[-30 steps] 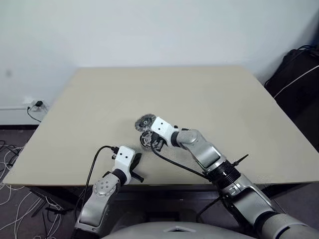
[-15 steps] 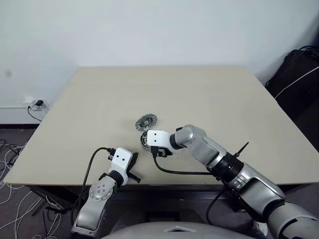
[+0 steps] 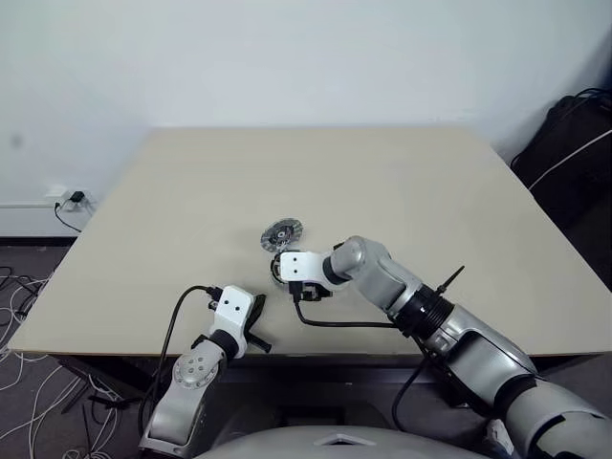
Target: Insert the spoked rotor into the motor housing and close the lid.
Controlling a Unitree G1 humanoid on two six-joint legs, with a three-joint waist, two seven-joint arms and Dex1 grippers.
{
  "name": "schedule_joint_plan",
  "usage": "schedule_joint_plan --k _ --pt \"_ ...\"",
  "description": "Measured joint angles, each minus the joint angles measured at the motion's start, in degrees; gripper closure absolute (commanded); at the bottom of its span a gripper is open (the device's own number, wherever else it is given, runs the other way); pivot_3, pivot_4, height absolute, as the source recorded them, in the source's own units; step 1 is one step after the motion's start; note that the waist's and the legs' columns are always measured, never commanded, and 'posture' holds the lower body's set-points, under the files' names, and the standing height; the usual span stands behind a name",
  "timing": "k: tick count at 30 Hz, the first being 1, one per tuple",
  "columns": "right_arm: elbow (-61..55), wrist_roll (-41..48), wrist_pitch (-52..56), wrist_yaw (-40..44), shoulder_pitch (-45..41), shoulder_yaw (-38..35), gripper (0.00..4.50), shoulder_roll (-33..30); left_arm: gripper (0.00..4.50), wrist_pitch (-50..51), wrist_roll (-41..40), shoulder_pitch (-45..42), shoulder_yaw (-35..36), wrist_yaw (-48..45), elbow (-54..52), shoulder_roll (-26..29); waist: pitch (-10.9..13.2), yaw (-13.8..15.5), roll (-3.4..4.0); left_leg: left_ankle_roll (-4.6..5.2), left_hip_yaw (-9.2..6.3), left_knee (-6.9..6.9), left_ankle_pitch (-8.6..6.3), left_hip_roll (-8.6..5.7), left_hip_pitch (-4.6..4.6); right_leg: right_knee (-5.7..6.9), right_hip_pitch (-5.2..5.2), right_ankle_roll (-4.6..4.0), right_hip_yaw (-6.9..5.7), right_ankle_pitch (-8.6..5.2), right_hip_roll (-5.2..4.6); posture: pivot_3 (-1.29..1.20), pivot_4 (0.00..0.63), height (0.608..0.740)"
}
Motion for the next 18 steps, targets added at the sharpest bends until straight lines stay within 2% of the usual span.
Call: schedule_joint_plan --k 6,9,14,18 --pt "2.12 -0.94 -1.17 0.50 -0.34 0.00 2.23 1.35 4.50 -0.09 0.00 0.00 0.01 0.04 0.44 -0.22 0.00 0.01 0.00 -0.01 0.00 0.00 0.00 0.00 0.00 0.00 0.00 0.00 0.00 0.00 0.00 0.00 0.000 0.740" --pt "2.82 -1.31 -1.25 0.68 -0.51 0.00 2.81 1.87 4.50 -0.16 0.00 0.00 0.02 0.14 0.49 -0.24 0.00 0.01 0.01 -0.01 0.00 0.00 0.00 0.00 0.00 0.02 -0.01 -0.01 0.00 0.00 0.02 0.00 0.000 0.740" --pt "4.56 -2.16 -1.22 0.54 -1.49 -0.47 4.43 2.87 4.50 -0.28 0.00 0.03 0.01 0.43 0.51 -0.33 -0.02 0.04 0.02 -0.02 -0.01 -0.01 -0.01 0.00 0.00 0.02 -0.01 -0.02 0.00 -0.01 0.03 0.00 0.000 0.740" --pt "5.01 -2.39 -1.24 0.79 -1.46 -0.44 4.47 3.37 4.50 -0.36 -0.01 0.05 -0.03 0.58 0.52 -0.42 -0.03 -0.03 0.02 -0.04 0.00 -0.01 -0.01 0.02 0.00 0.04 -0.04 -0.03 0.01 -0.01 0.03 0.00 0.000 0.740"
